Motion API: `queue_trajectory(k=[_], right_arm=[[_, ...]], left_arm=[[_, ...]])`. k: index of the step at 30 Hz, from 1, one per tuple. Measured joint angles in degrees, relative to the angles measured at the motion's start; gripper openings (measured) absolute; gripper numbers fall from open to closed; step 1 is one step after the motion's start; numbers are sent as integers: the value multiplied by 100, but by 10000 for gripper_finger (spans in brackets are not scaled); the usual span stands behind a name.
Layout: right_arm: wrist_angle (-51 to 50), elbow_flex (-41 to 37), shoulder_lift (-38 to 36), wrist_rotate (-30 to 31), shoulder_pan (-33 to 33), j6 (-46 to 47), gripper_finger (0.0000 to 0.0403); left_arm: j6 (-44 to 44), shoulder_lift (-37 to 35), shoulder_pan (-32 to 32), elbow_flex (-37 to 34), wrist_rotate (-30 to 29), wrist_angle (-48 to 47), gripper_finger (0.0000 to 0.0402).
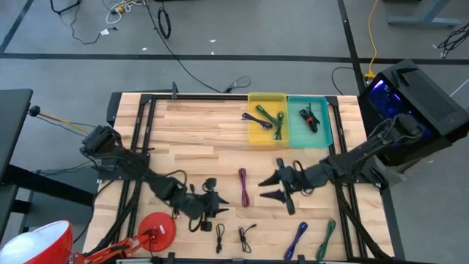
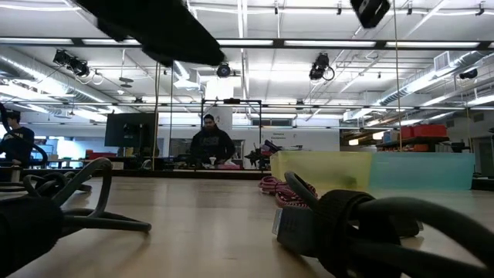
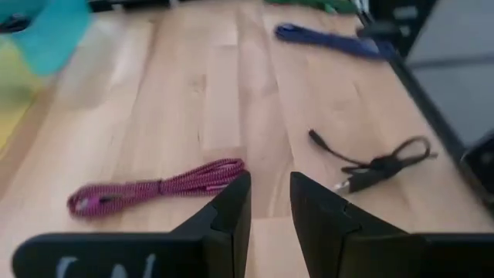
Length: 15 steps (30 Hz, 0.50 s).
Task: Pick & Place USB Port
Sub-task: Put the pink black charger cable into the yellow bin
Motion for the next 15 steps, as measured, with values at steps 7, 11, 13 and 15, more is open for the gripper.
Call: queue_trajectory(k=[7,11,13,15], right_arm=[[487,0,0,525,340,-615,164],[575,0,2,523,337,-678,164],[571,0,2,513,339,-697,164],[576,-2,2,501,340,-743,164]], left_arm=[[1105,613,666,637,1039,-208,96],[2012,1123,825,1507,1132,-1325,97],[2628,1395,851,1946,1118,-2141,97],[3147,1684,849,2357,1048,-2600,97]])
